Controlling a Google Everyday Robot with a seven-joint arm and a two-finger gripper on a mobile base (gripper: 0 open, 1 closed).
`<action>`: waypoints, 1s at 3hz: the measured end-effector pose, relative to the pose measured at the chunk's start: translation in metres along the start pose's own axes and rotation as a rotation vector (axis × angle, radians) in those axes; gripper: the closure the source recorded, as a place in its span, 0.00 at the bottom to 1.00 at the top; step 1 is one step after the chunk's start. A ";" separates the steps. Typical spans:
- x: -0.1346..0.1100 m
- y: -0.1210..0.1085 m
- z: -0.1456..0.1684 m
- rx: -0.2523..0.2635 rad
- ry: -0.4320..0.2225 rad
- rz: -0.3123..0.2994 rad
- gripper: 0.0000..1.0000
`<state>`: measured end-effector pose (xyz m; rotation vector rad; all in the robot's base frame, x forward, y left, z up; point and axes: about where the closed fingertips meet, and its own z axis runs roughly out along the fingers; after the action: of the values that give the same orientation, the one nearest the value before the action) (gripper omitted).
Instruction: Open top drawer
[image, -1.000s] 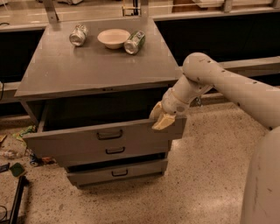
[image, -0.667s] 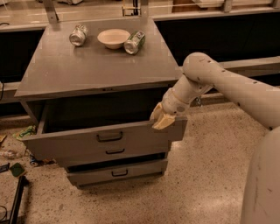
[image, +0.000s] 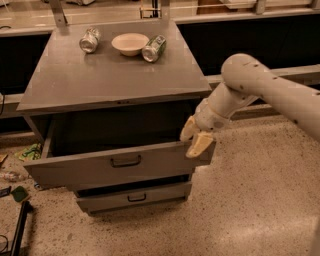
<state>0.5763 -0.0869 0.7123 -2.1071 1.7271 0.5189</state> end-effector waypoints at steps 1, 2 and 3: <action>-0.009 0.015 -0.049 0.095 0.029 -0.027 0.01; -0.033 0.008 -0.082 0.190 0.039 -0.110 0.20; -0.046 -0.006 -0.081 0.217 0.020 -0.155 0.43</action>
Offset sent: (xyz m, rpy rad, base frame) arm -0.0118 -0.0198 0.1259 0.0001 -0.3249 0.0053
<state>0.5780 -0.0876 0.8053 -2.0736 1.5381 0.2549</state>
